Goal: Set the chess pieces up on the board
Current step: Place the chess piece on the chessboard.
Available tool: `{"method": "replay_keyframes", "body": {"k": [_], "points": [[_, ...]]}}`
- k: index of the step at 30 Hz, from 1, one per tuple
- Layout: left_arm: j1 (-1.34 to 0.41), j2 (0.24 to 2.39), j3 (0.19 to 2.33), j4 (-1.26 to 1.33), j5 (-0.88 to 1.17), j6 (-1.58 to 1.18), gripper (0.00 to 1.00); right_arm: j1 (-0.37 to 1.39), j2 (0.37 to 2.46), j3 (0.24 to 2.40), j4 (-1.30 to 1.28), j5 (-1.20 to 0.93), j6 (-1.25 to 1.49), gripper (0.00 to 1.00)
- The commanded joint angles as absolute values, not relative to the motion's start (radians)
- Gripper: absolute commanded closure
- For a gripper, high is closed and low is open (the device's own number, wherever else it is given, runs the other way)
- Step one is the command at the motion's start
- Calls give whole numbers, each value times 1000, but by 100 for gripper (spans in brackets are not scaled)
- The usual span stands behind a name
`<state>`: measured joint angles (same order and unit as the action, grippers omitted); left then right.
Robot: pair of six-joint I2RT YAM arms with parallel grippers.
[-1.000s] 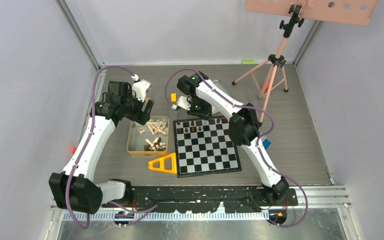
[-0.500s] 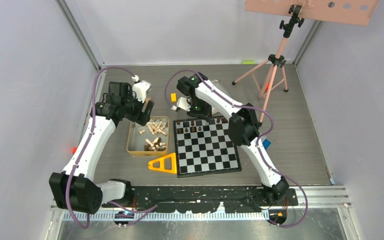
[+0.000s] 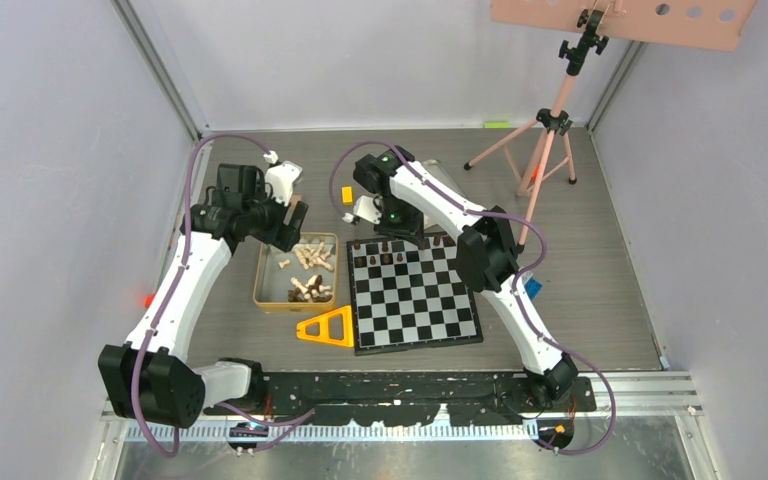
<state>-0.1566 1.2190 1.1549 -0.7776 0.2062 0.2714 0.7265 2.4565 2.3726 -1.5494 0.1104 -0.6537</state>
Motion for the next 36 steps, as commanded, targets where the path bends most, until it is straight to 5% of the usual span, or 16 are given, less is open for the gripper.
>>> {"method": "replay_keyframes", "body": {"k": [1,16,20,28,36], "points": [[-149,1197,1155,-760,224,287,23,735,2445,2374,-1704,107,-663,67],[-149,1194,1159,-762,233,285,23,718,2402,2308,-1655,100,-640,52],[-147,1194,1159,-762,236,284,23,711,2395,2309,-1644,89,-635,57],[-144,1194,1160,-762,236,284,23,707,2395,2326,-1630,82,-631,83],[-144,1194,1161,-764,238,285,23,707,2395,2376,-1590,68,-610,92]]}}
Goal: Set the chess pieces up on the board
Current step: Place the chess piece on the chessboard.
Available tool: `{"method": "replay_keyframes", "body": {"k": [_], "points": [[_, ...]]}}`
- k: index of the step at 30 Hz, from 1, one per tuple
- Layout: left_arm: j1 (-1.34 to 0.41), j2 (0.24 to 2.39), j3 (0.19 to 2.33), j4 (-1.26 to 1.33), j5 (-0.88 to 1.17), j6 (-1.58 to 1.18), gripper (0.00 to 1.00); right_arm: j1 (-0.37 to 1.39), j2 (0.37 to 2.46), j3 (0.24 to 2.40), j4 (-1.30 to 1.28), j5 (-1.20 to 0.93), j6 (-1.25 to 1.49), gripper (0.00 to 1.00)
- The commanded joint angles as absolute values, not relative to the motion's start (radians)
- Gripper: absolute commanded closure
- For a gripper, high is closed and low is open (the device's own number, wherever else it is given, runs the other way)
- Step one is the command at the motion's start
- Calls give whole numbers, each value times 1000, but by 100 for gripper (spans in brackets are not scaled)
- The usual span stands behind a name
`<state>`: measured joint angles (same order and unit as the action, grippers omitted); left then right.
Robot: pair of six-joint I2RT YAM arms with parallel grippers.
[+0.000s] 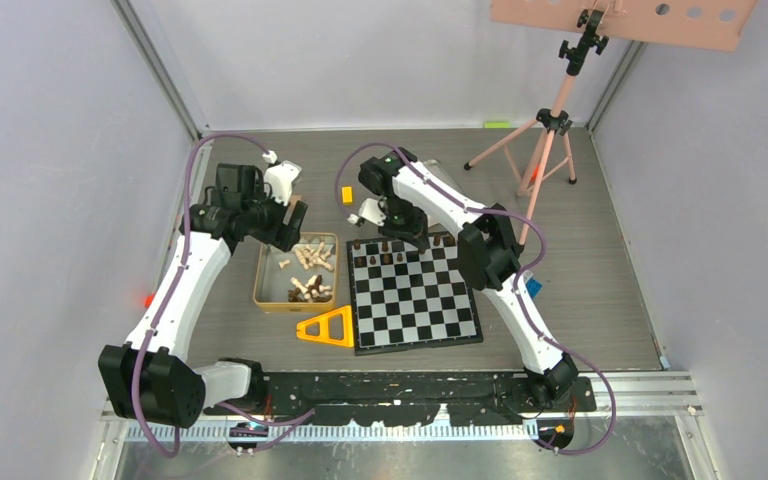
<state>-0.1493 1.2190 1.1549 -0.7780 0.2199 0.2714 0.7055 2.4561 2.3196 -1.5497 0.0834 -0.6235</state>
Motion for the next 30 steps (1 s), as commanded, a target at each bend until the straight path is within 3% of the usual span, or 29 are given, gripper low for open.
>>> {"method": "replay_keyframes", "body": {"k": [1,30], "points": [[-144,1194,1161,-764,238,284,23,706,2394,2381,-1586,69,-608,92],[-138,1184,1160,-770,237,285,23,705,2458,2476,-1521,30,-573,94]]}}
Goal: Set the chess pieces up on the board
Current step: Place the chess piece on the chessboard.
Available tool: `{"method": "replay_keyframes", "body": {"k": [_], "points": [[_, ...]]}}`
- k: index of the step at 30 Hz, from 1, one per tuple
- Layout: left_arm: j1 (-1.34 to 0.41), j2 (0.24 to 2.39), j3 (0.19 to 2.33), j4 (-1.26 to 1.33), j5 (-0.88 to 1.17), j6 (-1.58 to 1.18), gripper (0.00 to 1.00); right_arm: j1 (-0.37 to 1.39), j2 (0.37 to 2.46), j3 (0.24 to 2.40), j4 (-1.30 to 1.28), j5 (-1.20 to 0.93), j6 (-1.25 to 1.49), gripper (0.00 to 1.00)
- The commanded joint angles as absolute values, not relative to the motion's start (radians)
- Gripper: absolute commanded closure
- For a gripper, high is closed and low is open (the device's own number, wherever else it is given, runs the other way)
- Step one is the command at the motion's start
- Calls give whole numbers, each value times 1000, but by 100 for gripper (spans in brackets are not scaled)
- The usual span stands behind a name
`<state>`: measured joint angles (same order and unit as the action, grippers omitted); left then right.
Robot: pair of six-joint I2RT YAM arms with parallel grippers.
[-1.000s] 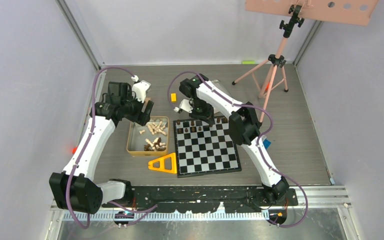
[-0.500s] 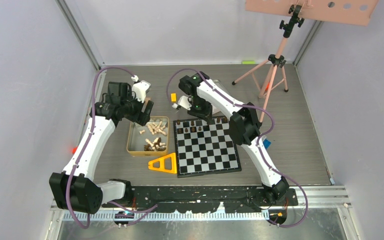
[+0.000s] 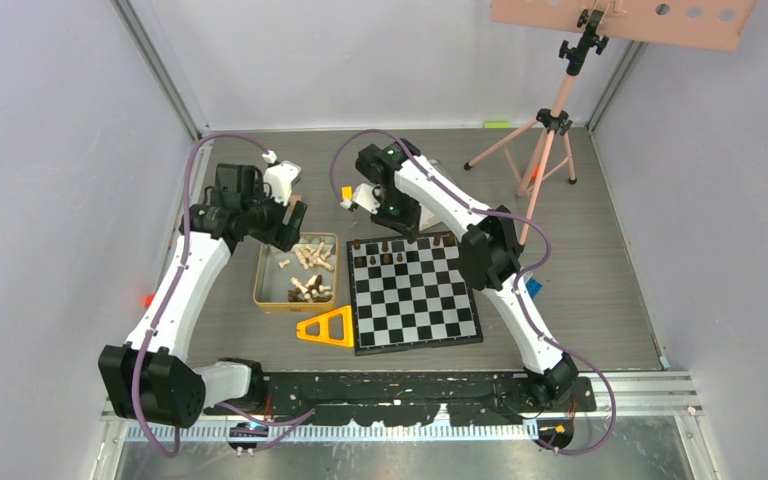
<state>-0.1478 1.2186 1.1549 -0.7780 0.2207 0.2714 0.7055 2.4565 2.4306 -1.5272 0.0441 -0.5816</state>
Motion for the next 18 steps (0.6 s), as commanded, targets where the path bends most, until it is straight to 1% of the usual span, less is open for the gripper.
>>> {"method": "replay_keyframes", "body": {"k": [1,18], "points": [[-138,1184,1160,-770,237,285,23,705,2459,2477,-1521,30,-573,94],[-137,1183,1155,-769,237,286,23,706,2495,2468,-1525,28,-577,91]]}}
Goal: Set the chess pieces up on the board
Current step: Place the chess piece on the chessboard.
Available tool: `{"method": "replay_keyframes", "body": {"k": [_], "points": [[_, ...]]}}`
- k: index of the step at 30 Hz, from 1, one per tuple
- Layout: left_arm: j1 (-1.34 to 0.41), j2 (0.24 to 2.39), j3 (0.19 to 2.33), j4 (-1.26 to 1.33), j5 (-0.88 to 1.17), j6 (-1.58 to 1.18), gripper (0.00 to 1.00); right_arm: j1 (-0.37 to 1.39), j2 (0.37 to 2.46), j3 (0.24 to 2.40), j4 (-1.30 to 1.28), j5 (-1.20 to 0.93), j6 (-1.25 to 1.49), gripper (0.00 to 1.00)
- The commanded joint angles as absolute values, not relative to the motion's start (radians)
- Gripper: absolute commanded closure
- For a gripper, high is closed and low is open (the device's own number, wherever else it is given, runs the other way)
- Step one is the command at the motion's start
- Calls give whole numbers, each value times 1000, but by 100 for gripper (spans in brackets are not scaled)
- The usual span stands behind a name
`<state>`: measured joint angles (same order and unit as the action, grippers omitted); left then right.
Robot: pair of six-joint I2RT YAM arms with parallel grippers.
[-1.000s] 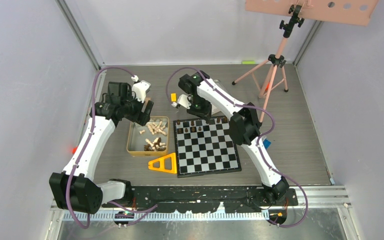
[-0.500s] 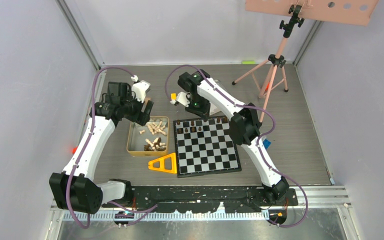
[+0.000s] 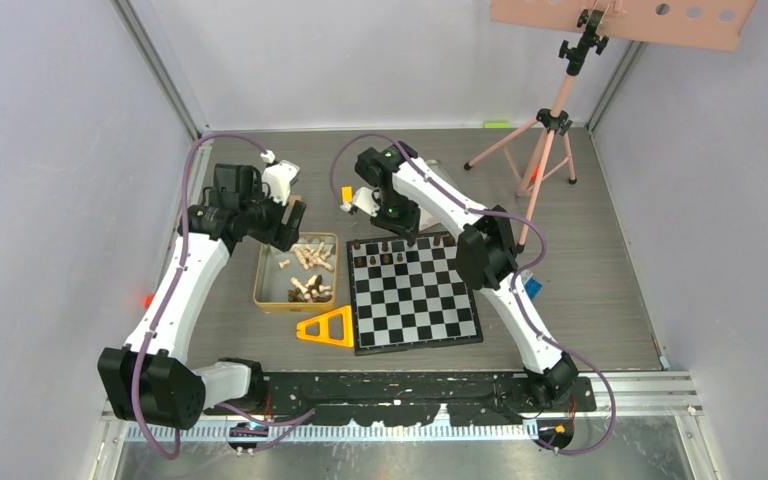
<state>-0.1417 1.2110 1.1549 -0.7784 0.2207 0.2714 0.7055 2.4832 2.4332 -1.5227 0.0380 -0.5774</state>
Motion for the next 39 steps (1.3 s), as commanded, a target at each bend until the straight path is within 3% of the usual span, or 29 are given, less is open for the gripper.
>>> {"method": "replay_keyframes", "body": {"k": [1,13,19,23,25,34,39], "points": [[-137,1181,1155,-768,237,286,23,706,2497,2468,-1525,28,-578,90],[-137,1181,1155,-769,236,287,23,705,2507,2466,-1517,40,-581,83],[-136,1181,1156,-770,238,286,23,706,2501,2464,-1510,45,-580,66],[-135,1180,1155,-769,238,287,23,706,2490,2464,-1493,41,-573,50],[-136,1178,1155,-769,236,288,23,705,2482,2464,-1485,36,-563,47],[-135,1203,1147,-780,233,339,22,674,2346,2387,-1416,-73,-502,45],[-136,1200,1085,-808,312,435,24,648,2139,2190,-1283,-112,-461,45]]}}
